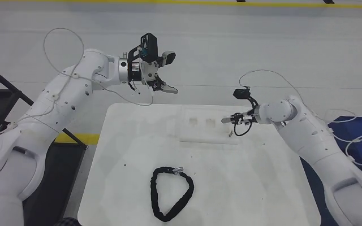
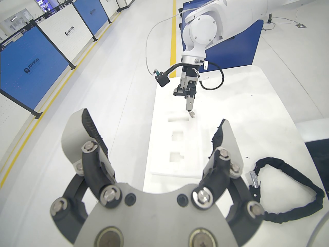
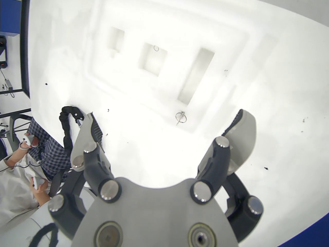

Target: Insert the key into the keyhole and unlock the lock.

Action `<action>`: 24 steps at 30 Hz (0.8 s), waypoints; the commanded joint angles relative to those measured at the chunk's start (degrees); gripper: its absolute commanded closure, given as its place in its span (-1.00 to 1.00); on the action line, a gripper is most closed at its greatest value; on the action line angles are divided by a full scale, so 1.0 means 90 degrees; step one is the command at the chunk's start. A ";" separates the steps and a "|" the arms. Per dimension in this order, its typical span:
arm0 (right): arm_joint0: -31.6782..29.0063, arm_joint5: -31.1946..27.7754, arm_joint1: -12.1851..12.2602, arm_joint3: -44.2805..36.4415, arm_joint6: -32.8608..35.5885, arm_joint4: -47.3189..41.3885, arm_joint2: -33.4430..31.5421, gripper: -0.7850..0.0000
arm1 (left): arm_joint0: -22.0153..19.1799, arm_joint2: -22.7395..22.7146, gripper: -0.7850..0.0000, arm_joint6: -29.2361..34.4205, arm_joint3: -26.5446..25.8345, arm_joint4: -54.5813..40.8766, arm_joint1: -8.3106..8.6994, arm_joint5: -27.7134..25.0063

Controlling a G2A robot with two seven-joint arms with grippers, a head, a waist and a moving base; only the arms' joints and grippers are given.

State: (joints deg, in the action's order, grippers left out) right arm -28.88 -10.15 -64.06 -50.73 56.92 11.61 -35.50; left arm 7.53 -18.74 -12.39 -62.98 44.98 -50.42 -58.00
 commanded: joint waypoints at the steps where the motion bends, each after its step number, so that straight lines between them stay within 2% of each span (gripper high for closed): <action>1: 0.0003 0.0062 -0.0054 0.0052 -0.0020 0.0100 0.0077 -1.00 | 0.0000 0.0000 -1.00 0.0000 0.0000 0.0000 0.0000 0.0000; 11: -0.0122 0.0163 -0.0231 0.0210 -0.0143 0.0143 0.0166 -1.00 | 0.0000 0.0000 -1.00 0.0000 0.0000 0.0000 0.0000 0.0000; 24: -0.0122 0.0163 -0.0231 0.0210 -0.0143 0.0143 0.0166 -1.00 | 0.0000 0.0000 -1.00 0.0000 0.0000 0.0000 0.0000 0.0000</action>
State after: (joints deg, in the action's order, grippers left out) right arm -29.98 -8.68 -66.14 -48.84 55.64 12.90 -34.01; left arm 7.53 -18.74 -12.39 -62.98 44.98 -50.42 -58.00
